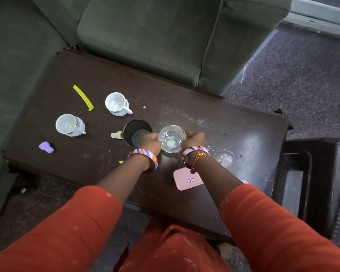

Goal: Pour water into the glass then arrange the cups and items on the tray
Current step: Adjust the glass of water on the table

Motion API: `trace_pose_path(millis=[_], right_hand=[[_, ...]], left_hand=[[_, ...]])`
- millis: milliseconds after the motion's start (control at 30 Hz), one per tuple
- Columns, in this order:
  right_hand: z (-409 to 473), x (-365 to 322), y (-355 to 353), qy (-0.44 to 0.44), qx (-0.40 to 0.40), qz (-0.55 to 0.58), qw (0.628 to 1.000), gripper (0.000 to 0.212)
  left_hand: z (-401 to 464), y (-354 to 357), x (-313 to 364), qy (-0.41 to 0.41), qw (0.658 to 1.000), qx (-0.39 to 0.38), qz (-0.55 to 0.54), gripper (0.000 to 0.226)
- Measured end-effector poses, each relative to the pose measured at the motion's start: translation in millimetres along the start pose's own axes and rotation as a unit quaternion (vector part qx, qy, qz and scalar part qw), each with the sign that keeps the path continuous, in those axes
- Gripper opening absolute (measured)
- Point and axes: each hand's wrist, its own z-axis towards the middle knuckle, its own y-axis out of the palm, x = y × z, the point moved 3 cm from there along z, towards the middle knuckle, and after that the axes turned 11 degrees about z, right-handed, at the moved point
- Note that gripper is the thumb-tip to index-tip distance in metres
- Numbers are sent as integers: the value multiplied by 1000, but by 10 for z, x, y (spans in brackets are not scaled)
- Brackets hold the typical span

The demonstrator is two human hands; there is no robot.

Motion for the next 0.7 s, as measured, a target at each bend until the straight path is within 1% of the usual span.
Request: trace_pose_path(millis=[233, 400, 567, 633, 700], right_hand=[[5, -39, 7, 8, -17, -3, 1000, 42], [-36, -21, 1, 19, 1, 14, 1000, 40], [-50, 16, -2, 27, -2, 24, 999, 40], [-61, 20, -8, 29, -9, 27, 999, 39], [-74, -1, -59, 25, -2, 15, 1000, 34]], left_hand=[[41, -13, -9, -13, 1000, 0, 25, 31], [56, 13, -11, -28, 998, -10, 58, 30], [42, 2, 16, -27, 994, -16, 101, 29], [-5, -11, 56, -24, 990, -14, 139, 28], [-81, -41, 126, -23, 978, 0, 208, 27]])
